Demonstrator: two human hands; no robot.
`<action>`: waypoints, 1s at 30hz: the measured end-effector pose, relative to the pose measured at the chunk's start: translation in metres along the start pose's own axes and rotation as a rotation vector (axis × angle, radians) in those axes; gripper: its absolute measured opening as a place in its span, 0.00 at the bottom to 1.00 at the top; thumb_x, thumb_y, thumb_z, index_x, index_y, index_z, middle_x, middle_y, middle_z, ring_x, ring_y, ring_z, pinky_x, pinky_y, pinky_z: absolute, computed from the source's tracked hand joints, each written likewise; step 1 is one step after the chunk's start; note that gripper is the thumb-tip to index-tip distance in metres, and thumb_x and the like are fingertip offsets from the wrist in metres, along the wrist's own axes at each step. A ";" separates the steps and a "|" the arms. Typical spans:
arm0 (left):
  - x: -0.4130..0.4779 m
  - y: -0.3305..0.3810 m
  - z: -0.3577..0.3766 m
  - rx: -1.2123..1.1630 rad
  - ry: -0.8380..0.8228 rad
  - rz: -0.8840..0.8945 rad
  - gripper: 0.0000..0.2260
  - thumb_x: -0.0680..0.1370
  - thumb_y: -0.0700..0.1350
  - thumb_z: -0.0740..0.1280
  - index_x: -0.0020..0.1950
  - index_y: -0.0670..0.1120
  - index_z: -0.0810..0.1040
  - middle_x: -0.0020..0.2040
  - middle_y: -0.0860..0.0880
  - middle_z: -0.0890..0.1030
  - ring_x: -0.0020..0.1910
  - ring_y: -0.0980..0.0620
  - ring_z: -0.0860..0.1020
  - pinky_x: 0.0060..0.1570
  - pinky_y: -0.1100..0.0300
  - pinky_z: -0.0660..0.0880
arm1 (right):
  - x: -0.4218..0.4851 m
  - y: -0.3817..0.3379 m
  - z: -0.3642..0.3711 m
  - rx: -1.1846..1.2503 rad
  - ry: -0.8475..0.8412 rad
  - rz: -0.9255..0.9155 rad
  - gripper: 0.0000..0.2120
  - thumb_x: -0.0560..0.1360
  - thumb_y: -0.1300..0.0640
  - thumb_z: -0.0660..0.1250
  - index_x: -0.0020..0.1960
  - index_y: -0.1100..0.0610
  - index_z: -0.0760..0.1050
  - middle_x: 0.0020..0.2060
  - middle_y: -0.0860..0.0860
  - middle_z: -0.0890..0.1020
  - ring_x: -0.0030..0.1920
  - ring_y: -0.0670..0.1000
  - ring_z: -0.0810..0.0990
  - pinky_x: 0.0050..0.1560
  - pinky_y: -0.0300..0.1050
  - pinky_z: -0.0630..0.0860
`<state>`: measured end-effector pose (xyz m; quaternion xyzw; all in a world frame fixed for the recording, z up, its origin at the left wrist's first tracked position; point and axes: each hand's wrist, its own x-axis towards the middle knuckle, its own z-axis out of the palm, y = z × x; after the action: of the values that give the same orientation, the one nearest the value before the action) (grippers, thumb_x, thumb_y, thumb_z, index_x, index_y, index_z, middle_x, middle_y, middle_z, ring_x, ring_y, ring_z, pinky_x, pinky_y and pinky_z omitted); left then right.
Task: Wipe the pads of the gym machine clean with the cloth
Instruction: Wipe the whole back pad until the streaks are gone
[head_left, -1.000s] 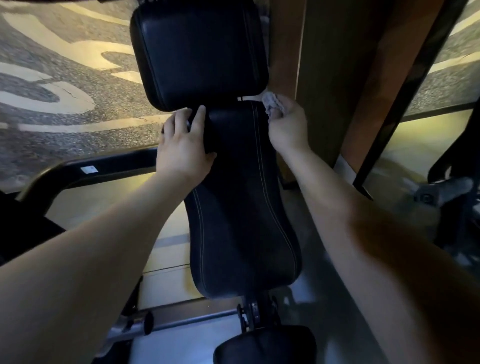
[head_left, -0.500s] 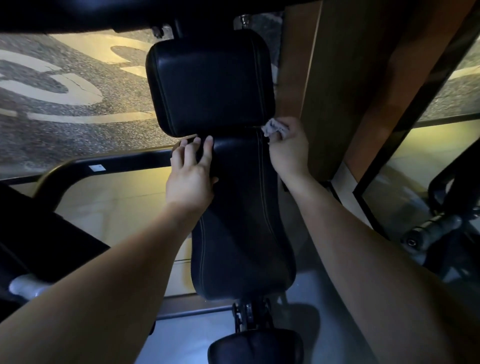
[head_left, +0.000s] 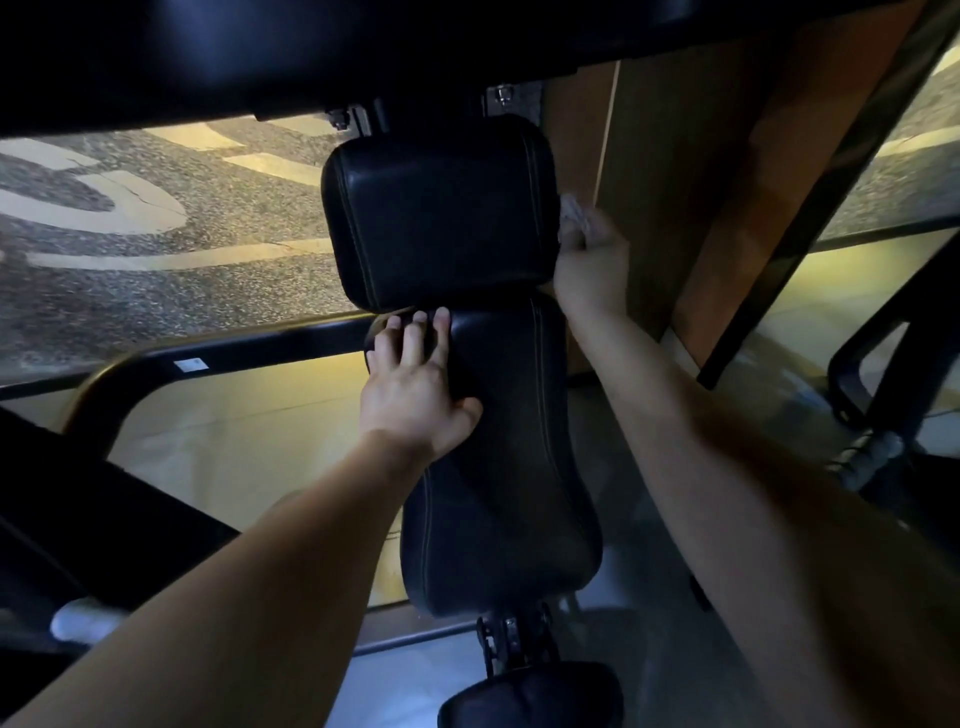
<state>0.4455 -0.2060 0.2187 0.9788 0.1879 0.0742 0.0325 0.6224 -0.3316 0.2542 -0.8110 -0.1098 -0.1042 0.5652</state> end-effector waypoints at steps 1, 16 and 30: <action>0.000 -0.002 0.000 0.001 -0.010 0.003 0.48 0.71 0.65 0.63 0.82 0.50 0.41 0.79 0.46 0.53 0.77 0.40 0.46 0.72 0.43 0.65 | -0.008 0.011 0.002 -0.047 -0.018 0.009 0.09 0.84 0.54 0.59 0.58 0.47 0.77 0.52 0.49 0.82 0.55 0.51 0.81 0.56 0.45 0.78; -0.006 -0.048 -0.043 -0.395 -0.179 0.138 0.32 0.76 0.53 0.65 0.79 0.47 0.65 0.80 0.48 0.55 0.79 0.47 0.45 0.77 0.54 0.50 | -0.088 -0.024 0.011 -0.147 0.072 0.117 0.10 0.80 0.66 0.62 0.58 0.60 0.79 0.50 0.49 0.79 0.52 0.47 0.77 0.54 0.31 0.68; -0.070 -0.154 -0.086 -0.264 -0.120 -0.200 0.12 0.74 0.40 0.59 0.30 0.44 0.70 0.33 0.45 0.73 0.47 0.39 0.71 0.49 0.54 0.65 | -0.161 -0.081 0.107 -0.372 -0.212 -0.237 0.15 0.77 0.68 0.59 0.55 0.58 0.81 0.50 0.50 0.79 0.52 0.62 0.78 0.53 0.40 0.71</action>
<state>0.3118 -0.0867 0.2799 0.9451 0.2707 0.0360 0.1792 0.4498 -0.2138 0.2431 -0.8889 -0.2419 -0.1025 0.3754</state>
